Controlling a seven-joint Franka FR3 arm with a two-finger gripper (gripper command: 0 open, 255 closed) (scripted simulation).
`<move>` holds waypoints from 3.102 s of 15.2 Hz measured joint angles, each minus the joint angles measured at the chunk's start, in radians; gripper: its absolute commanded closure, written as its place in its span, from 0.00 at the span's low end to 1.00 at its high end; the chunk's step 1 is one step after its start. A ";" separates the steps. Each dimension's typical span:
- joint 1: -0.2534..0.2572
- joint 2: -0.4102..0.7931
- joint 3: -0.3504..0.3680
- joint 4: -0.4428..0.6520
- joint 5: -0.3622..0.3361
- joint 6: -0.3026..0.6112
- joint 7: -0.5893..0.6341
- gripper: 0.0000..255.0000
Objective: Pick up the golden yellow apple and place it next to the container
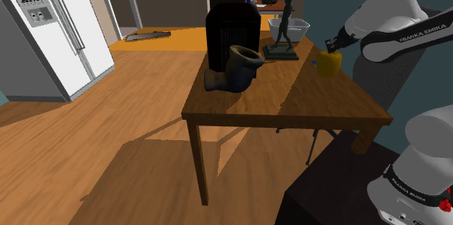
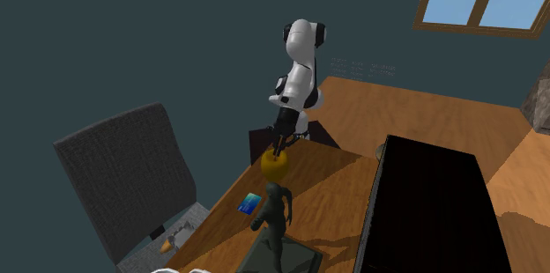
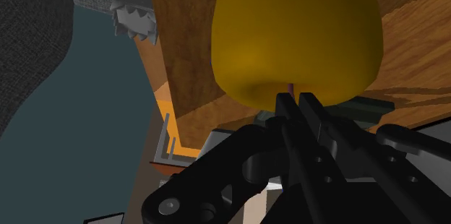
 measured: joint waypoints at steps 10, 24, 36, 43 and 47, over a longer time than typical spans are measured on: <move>0.050 -0.048 -0.029 0.033 0.045 -0.090 -0.050 1.00; 0.129 -0.106 -0.054 0.179 0.133 -0.295 -0.141 1.00; 0.167 -0.114 -0.052 0.331 0.187 -0.454 -0.196 1.00; 0.182 -0.101 -0.050 0.430 0.211 -0.538 -0.226 1.00; 0.188 0.000 -0.096 0.509 0.220 -0.503 -0.263 1.00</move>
